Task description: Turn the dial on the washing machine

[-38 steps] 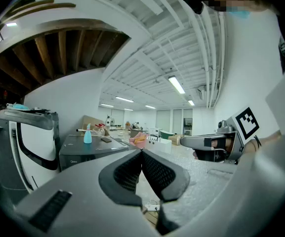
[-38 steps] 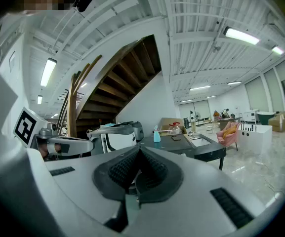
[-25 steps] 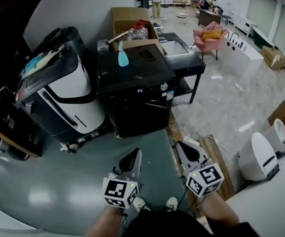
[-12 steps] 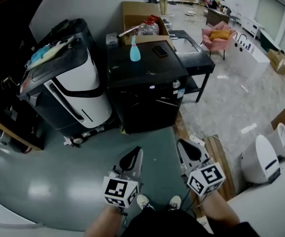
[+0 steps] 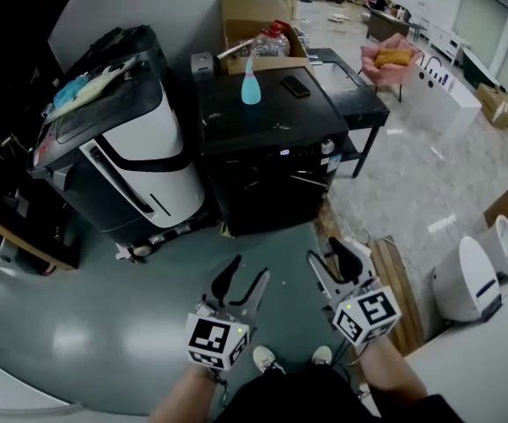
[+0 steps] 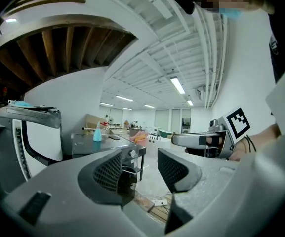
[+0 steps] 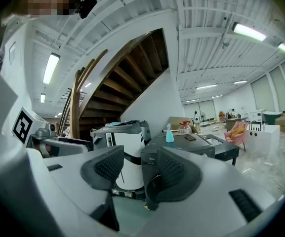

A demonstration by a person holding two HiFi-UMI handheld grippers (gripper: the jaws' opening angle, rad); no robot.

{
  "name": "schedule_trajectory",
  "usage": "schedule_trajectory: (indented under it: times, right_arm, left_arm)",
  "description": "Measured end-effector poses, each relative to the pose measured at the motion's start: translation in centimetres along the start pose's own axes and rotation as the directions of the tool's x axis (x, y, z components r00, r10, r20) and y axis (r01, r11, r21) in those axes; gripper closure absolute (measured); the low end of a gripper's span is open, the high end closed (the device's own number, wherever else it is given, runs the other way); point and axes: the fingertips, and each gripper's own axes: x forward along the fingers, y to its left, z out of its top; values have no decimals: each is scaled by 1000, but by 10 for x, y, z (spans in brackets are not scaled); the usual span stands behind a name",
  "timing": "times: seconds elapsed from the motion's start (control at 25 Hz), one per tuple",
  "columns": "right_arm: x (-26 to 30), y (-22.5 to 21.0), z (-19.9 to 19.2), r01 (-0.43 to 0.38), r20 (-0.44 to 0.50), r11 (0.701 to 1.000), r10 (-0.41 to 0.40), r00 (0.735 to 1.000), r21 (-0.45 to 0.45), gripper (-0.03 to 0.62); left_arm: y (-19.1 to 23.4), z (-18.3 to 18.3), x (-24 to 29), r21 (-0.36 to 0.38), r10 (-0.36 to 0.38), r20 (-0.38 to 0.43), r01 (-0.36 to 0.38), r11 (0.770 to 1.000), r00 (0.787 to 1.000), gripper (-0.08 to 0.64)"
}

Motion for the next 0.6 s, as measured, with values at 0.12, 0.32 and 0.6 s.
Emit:
schedule_trajectory:
  times: [0.12, 0.32, 0.6]
  right_arm:
    - [11, 3, -2, 15, -3, 1000, -15, 1000, -8, 366]
    - [23, 1, -3, 19, -8, 1000, -19, 1000, -13, 356]
    - [47, -29, -4, 11, -20, 1000, -11, 1000, -17, 350]
  left_arm:
    - [11, -3, -1, 4, -9, -9, 9, 1000, 1000, 336]
    - [23, -5, 2, -7, -13, -7, 13, 1000, 1000, 318]
    - [28, -6, 32, -11, -6, -15, 6, 1000, 1000, 313]
